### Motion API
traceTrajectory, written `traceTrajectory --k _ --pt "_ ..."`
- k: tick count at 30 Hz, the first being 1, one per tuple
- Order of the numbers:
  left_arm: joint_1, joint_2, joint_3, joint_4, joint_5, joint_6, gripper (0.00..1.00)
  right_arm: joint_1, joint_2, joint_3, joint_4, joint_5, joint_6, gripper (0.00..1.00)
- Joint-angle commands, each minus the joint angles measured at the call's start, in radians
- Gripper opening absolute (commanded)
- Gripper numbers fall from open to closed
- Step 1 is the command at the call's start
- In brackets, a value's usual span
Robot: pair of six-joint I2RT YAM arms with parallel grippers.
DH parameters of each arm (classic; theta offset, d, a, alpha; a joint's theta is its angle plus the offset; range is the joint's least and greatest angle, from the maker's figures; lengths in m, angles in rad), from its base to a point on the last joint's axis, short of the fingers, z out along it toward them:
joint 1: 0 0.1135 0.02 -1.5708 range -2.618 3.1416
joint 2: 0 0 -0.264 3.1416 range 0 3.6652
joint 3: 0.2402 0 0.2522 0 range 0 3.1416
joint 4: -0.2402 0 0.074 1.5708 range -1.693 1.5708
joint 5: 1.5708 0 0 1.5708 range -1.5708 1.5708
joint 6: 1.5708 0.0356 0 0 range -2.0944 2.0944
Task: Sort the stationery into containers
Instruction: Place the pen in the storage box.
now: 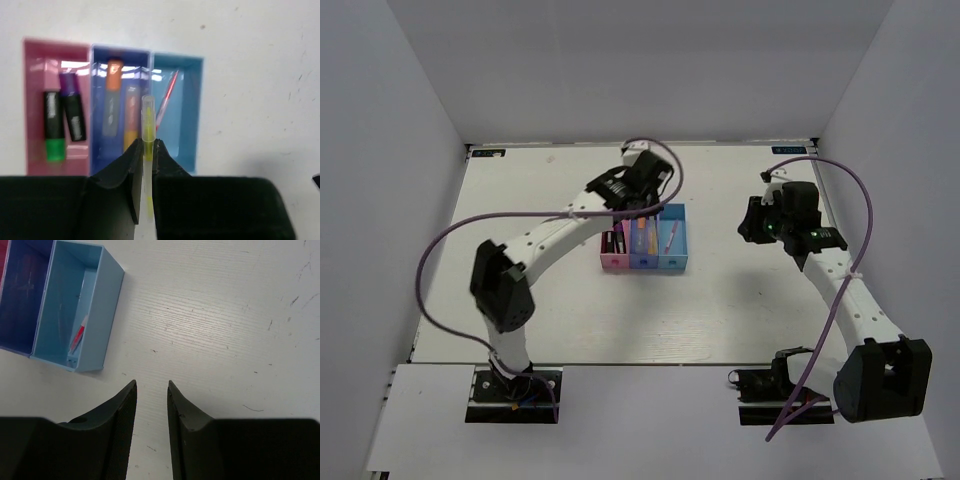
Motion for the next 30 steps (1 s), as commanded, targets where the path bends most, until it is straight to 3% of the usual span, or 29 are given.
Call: traceTrajectory --k 1,5,12,17,19,26,28,29,30 --pt "-0.019 0.171 0.217 0.039 -0.048 0.148 0.00 -0.019 -0.035 -0.010 0.002 -0.040 -0.020 0.35" --pt "-0.031 0.297 0.419 0.048 -0.100 0.240 0.00 -0.035 -0.047 -0.011 0.008 -0.046 -0.017 0.35" --pt "-0.030 0.359 0.341 0.112 -0.089 0.238 0.00 -0.059 -0.046 -0.013 0.008 -0.055 -0.013 0.35" --pt "-0.030 0.356 0.279 0.143 -0.047 0.222 0.23 -0.078 -0.043 -0.019 0.010 -0.077 -0.014 0.46" --pt "-0.031 0.351 0.282 0.141 -0.034 0.222 0.36 -0.079 -0.038 -0.019 0.007 -0.087 -0.014 0.46" --pt "-0.042 0.290 0.287 0.131 -0.020 0.225 0.50 -0.105 -0.055 -0.025 -0.007 -0.107 -0.010 0.48" --pt "-0.051 0.230 0.279 0.121 -0.023 0.225 0.49 -0.108 -0.063 -0.027 -0.021 -0.113 -0.017 0.57" --pt "-0.051 0.210 0.258 0.100 -0.023 0.217 0.23 -0.108 -0.073 -0.028 -0.030 -0.115 -0.023 0.61" --pt "-0.054 0.130 0.238 0.083 -0.017 0.214 0.08 -0.107 -0.079 -0.028 -0.050 -0.113 -0.040 0.77"
